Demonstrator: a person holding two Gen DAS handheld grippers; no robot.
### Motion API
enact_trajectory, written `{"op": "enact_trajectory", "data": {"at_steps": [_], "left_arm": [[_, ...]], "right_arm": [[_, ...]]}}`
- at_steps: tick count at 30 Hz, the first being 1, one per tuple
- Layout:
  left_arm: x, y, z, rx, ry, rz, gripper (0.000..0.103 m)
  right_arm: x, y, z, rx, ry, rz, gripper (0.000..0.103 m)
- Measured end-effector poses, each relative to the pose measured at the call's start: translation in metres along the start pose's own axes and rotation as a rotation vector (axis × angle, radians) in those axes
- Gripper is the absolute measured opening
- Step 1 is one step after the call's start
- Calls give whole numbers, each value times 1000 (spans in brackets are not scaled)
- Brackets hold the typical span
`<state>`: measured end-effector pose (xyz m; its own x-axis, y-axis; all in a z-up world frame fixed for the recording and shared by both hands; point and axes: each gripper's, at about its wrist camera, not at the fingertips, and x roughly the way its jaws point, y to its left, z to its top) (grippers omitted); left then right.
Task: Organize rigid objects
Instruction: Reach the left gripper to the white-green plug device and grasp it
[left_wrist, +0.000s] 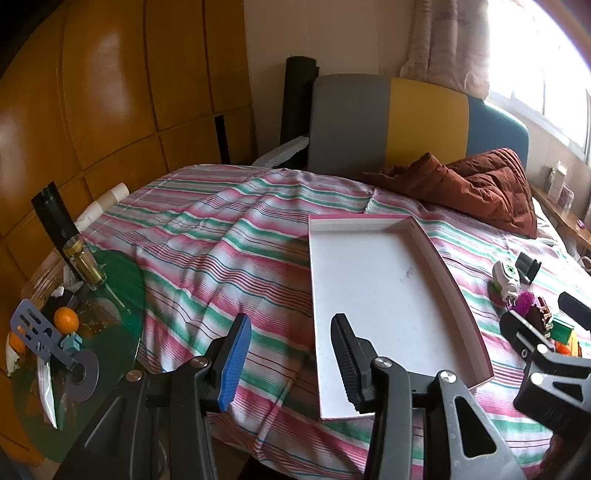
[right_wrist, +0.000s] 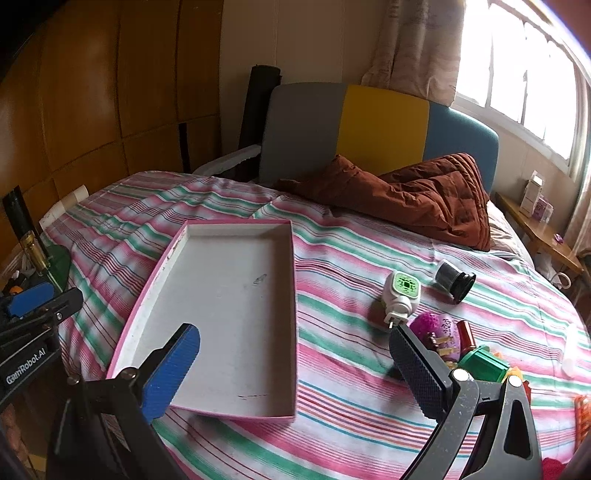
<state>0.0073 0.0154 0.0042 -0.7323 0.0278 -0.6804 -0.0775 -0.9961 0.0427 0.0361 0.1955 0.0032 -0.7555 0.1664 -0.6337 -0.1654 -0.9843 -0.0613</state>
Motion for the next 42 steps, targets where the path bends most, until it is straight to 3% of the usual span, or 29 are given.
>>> {"op": "enact_trajectory", "data": {"at_steps": [12, 18, 21, 26, 32, 34, 35, 37, 42], "left_arm": [[2, -10, -2, 43, 10, -17, 45], [2, -15, -5, 102, 6, -137, 45], [0, -18, -4, 115, -5, -231, 45], [2, -34, -2, 144, 26, -276, 45], [20, -65, 0, 185, 159, -405, 45], [23, -79, 2, 208, 189, -444, 45], [23, -86, 3, 214, 200, -464, 45], [26, -99, 7, 223, 223, -493, 45], [31, -141, 27, 280, 235, -518, 45]], "right_arm": [[-2, -28, 2, 20, -7, -29, 103], [-2, -56, 7, 47, -2, -36, 103], [-3, -86, 11, 102, -2, -59, 103], [-5, -163, 12, 219, -1, -152, 103], [11, -255, -19, 427, 70, -261, 103], [14, -271, -30, 491, 91, -268, 103], [17, -283, -36, 555, 125, -255, 103], [16, -294, -39, 633, 114, -205, 103], [14, -297, -39, 668, 105, -171, 103]]}}
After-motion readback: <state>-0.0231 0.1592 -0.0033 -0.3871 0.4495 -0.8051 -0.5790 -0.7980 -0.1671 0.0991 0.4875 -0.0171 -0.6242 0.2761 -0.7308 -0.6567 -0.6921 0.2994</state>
